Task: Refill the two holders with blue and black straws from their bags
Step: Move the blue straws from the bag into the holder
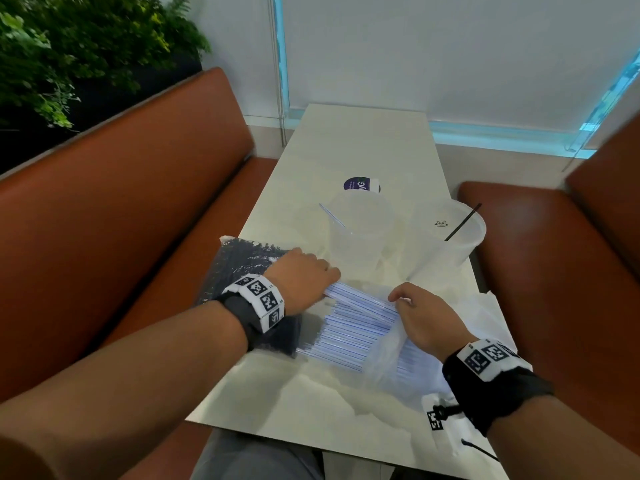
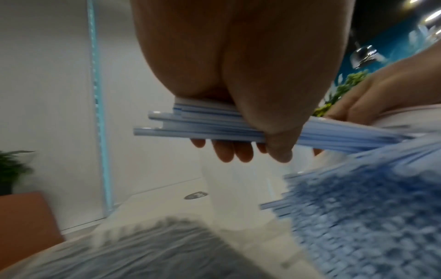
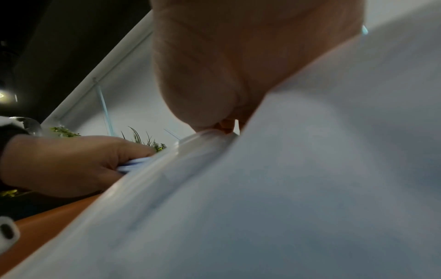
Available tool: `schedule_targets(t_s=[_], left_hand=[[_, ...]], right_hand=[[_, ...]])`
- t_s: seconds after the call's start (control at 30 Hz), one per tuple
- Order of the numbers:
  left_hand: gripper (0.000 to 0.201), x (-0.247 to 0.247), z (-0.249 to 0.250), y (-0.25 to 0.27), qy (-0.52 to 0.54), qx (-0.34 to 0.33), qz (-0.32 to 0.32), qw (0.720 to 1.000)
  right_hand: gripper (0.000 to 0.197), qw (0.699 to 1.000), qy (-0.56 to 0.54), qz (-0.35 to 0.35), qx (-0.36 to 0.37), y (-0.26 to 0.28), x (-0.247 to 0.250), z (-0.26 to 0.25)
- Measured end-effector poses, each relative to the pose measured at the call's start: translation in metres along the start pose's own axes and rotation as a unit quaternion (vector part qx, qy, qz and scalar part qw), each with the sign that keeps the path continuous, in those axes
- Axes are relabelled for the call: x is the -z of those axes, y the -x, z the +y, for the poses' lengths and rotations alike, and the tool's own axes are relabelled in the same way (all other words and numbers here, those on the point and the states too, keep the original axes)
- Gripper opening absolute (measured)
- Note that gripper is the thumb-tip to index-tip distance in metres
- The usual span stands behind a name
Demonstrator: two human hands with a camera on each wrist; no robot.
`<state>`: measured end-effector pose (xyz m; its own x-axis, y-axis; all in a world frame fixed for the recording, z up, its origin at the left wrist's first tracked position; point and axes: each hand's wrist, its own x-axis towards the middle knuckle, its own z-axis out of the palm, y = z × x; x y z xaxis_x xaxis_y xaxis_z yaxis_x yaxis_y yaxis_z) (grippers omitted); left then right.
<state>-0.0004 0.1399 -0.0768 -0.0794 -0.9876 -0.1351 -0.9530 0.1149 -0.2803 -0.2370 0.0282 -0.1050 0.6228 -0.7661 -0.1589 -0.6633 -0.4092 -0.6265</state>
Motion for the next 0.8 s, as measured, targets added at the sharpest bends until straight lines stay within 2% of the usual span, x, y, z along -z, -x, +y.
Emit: schedule_targets(t_s=[0.23, 0.3, 0.33, 0.4, 0.43, 0.5, 0.57, 0.6, 0.67, 0.7, 0.77, 0.8], left_hand=[[0.021, -0.018, -0.064, 0.031, 0.03, 0.078, -0.007, 0.996], [0.022, -0.022, -0.071, 0.039, 0.052, 0.093, 0.001, 0.994], [0.022, -0.023, -0.072, 0.041, 0.062, 0.099, 0.007, 0.993], [0.022, -0.021, -0.066, 0.04, 0.088, 0.106, 0.035, 0.99], [0.022, -0.017, -0.06, 0.037, 0.107, 0.103, 0.052, 0.988], [0.021, -0.006, -0.042, 0.026, 0.132, 0.085, 0.079, 0.984], [0.021, 0.008, -0.024, 0.013, 0.136, 0.069, 0.109, 0.982], [0.023, 0.013, -0.018, 0.007, 0.134, 0.067, 0.127, 0.98], [0.027, 0.021, -0.009, -0.003, 0.137, 0.071, 0.163, 0.975], [0.029, 0.025, -0.003, -0.008, 0.138, 0.066, 0.175, 0.973], [0.03, 0.033, 0.012, -0.016, 0.133, 0.044, 0.18, 0.974], [0.027, 0.037, 0.016, -0.019, 0.138, 0.043, 0.182, 0.973]], right_hand=[[0.023, 1.0, -0.012, 0.007, 0.006, -0.002, 0.001, -0.003], [0.029, 0.997, -0.046, 0.052, 0.015, -0.003, 0.003, -0.009], [0.03, 0.992, -0.08, 0.098, 0.024, -0.002, 0.006, -0.015], [0.035, 0.963, -0.199, 0.179, 0.041, 0.0, 0.012, -0.03], [0.039, 0.943, -0.269, 0.192, 0.043, -0.001, 0.014, -0.04], [0.041, 0.922, -0.35, 0.158, 0.039, -0.006, 0.017, -0.057], [0.035, 0.934, -0.328, 0.134, 0.054, -0.009, 0.02, -0.069], [0.033, 0.931, -0.326, 0.157, 0.055, -0.01, 0.022, -0.071], [0.032, 0.903, -0.372, 0.213, 0.034, -0.012, 0.028, -0.072], [0.033, 0.899, -0.382, 0.215, 0.027, -0.014, 0.03, -0.071], [0.038, 0.911, -0.374, 0.172, 0.024, -0.015, 0.028, -0.072], [0.043, 0.908, -0.388, 0.159, 0.015, -0.015, 0.027, -0.073]])
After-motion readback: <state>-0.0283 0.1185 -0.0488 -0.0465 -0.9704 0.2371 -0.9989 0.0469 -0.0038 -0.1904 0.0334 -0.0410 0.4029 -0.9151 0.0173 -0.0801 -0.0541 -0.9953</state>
